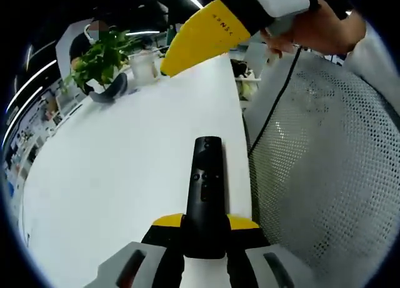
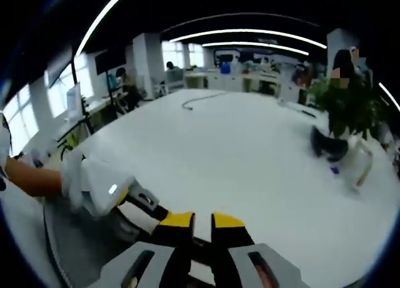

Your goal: Press the specified remote control buttons in sequence, fully releasing each button before pressing the next.

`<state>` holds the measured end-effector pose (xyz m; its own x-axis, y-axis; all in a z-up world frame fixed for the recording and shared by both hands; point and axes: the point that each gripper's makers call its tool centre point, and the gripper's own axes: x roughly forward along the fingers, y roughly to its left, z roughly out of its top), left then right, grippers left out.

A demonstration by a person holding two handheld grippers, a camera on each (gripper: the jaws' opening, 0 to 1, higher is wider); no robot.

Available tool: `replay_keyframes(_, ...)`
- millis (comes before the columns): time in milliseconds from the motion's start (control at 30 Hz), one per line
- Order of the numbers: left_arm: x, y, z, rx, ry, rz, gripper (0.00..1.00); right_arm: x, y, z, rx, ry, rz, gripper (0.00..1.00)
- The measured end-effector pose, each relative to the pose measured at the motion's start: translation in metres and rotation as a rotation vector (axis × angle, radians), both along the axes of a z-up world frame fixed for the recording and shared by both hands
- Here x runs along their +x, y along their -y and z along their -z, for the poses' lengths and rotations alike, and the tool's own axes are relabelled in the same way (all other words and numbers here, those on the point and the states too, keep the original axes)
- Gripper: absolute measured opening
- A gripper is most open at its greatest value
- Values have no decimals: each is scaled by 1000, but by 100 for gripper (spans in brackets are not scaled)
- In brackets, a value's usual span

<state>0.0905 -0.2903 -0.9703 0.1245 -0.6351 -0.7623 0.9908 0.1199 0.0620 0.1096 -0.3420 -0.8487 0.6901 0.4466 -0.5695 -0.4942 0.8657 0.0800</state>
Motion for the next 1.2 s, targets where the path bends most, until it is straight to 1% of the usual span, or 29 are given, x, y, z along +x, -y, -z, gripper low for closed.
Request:
replay_keyframes(67, 4, -2, -1, 2, 5, 28, 23, -1, 6, -3, 2, 33, 14, 17)
replay_keyframes(100, 6, -3, -1, 7, 17, 47, 23, -1, 9, -5, -1, 65, 19, 22)
replay_keyframes(133, 10, -4, -1, 12, 34, 70, 23, -1, 10, -4, 0, 75, 18, 27)
replay_keyframes(167, 12, -5, 0, 10, 33, 72, 23, -1, 10, 0, 2, 82, 14, 31)
replay_keyframes(200, 15, -6, -1, 13, 30, 73, 23, -2, 10, 2, 1, 76, 11, 35)
replay_keyframes(233, 18, -7, -1, 14, 28, 78, 23, -3, 10, 4, 2, 57, 5, 36)
replay_keyframes(267, 21, -9, -1, 21, 26, 78, 23, -3, 10, 3, 3, 61, 5, 37)
replay_keyframes(300, 25, -11, -1, 28, 32, 80, 23, -1, 10, 0, 4, 77, 6, 40)
replay_keyframes(333, 29, -13, -2, 32, 39, 84, 23, 2, 9, -4, 2, 116, 3, 44)
replay_keyframes(367, 35, -15, -2, 34, 45, 87, 23, 3, 10, -4, -8, 133, 6, 52)
replay_keyframes(400, 39, -16, -3, 33, 47, 88, 23, 5, 14, -1, -37, 144, 21, 56)
replay_keyframes(433, 46, -18, -3, 36, 50, 89, 23, 6, 15, 2, -45, 146, 27, 59)
replay_keyframes(533, 63, -23, -4, 54, 62, 87, 23, 10, 14, 4, -40, 133, 35, 60)
replay_keyframes(600, 75, -25, -5, 54, 65, 79, 23, 10, 14, 5, -38, 130, 37, 63)
replay_keyframes(700, 93, -31, -5, 74, 73, 68, 23, 11, 15, 2, -58, 165, 37, 66)
replay_keyframes(733, 102, -34, -7, 82, 90, 69, 23, 11, 14, 4, -67, 165, 32, 68)
replay_keyframes(767, 105, -35, -8, 85, 96, 70, 23, 10, 14, 7, -94, 152, 25, 69)
replay_keyframes(800, 114, -37, -9, 93, 104, 73, 23, 10, 14, 9, -105, 152, 21, 70)
replay_keyframes(867, 127, -40, -11, 101, 116, 73, 23, 9, 13, 7, -113, 169, 17, 71)
replay_keyframes(900, 137, -42, -12, 108, 124, 71, 23, 10, 14, 6, -123, 182, 19, 71)
replay_keyframes(933, 146, -44, -13, 115, 129, 68, 23, 11, 16, 5, -131, 189, 23, 72)
replay_keyframes(967, 151, -45, -13, 117, 133, 68, 23, 11, 16, 5, -133, 189, 23, 73)
replay_keyframes(1033, 163, -47, -14, 124, 144, 68, 23, 12, 17, 7, -134, 184, 26, 73)
replay_keyframes(1100, 179, -50, -14, 138, 159, 67, 23, 12, 18, 9, -140, 177, 26, 73)
replay_keyframes(1200, 195, -52, -13, 147, 170, 72, 23, 12, 20, 12, -155, 168, 33, 71)
